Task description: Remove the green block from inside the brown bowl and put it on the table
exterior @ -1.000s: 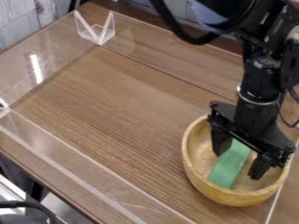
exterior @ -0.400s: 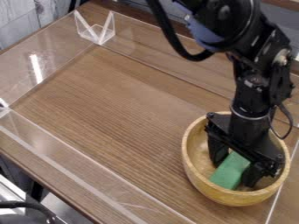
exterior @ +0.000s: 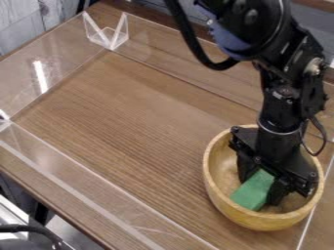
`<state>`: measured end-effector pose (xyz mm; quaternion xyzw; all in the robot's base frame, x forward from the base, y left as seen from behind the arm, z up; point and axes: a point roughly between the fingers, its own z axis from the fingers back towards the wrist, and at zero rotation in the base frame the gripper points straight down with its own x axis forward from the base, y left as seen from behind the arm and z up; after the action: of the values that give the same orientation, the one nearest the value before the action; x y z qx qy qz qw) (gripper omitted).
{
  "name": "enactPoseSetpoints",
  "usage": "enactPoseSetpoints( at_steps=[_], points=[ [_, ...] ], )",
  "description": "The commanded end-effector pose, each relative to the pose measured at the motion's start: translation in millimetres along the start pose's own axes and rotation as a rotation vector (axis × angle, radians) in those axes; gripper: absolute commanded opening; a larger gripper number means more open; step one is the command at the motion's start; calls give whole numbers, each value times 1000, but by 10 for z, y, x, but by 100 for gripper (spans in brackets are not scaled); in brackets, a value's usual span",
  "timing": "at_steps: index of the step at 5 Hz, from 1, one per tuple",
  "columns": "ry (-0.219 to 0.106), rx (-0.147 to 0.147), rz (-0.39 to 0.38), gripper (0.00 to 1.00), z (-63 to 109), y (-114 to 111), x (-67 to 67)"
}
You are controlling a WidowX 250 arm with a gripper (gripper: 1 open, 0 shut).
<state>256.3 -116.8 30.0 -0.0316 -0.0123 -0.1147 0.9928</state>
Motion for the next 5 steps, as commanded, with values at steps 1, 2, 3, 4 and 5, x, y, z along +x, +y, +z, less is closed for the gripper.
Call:
enactPoseSetpoints(
  at_steps=[1, 2, 3, 4, 5],
  points=[
    [-10, -8, 12, 0, 113, -31, 24],
    [12, -12, 24, 0, 134, -50, 5],
    [24, -14, 30, 0, 139, -62, -4],
    [33, -15, 35, 0, 146, -69, -11],
    [43, -16, 39, 0, 156, -76, -18]
  ],
)
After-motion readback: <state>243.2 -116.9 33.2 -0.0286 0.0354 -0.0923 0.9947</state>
